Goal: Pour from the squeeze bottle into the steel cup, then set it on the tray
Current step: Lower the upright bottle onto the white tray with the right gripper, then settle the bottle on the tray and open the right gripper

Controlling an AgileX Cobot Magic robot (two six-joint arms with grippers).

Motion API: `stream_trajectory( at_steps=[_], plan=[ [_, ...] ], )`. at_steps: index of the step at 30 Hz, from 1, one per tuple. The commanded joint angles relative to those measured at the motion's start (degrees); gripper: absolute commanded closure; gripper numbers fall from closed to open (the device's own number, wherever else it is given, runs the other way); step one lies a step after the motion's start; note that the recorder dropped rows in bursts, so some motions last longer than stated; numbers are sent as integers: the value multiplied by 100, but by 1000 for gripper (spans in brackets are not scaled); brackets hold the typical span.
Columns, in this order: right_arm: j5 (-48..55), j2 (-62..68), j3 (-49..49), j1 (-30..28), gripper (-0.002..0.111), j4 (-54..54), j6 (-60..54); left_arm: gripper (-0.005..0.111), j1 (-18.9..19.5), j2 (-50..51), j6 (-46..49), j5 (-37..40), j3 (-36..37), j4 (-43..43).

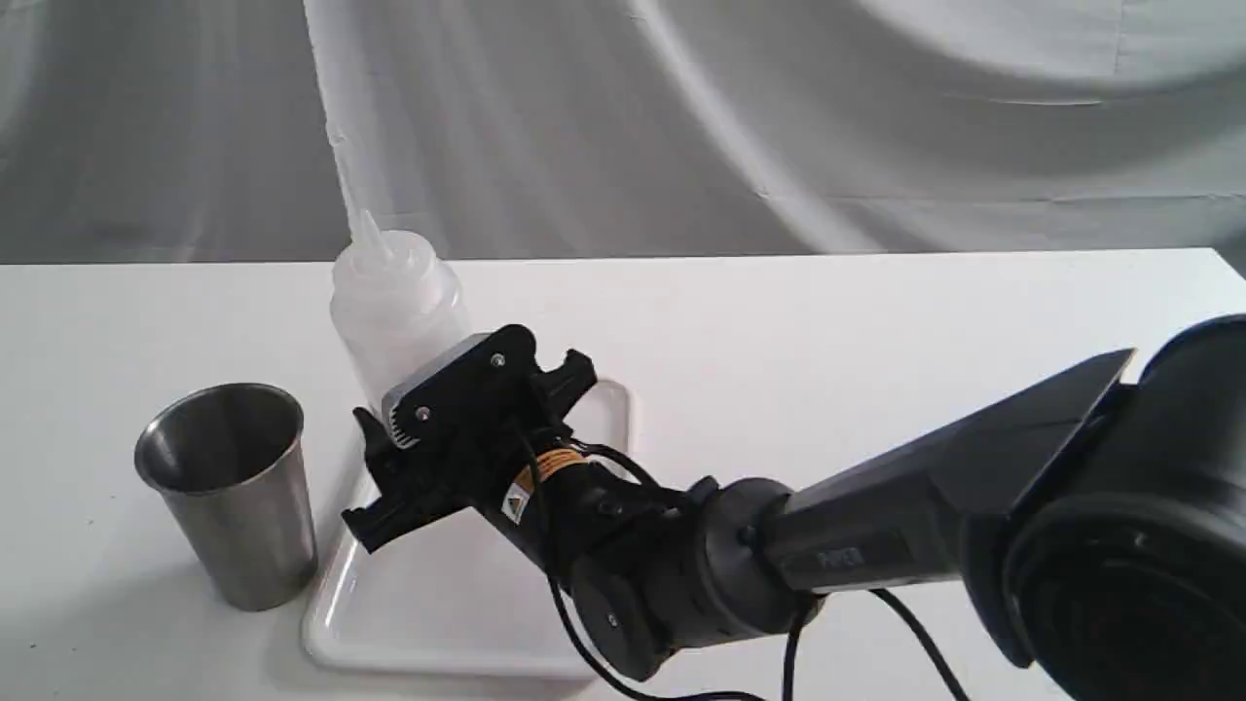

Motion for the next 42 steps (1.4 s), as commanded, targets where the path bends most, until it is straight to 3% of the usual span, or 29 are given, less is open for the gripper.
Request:
stream_trajectory(
  at_steps=[1, 42],
  plan=[
    [-257, 11, -11, 12, 108, -82, -24, 98, 16, -29, -10, -45, 25, -2],
    [-268, 405, -11, 12, 108, 448, 382, 98, 16, -29, -10, -45, 25, -2]
  ],
)
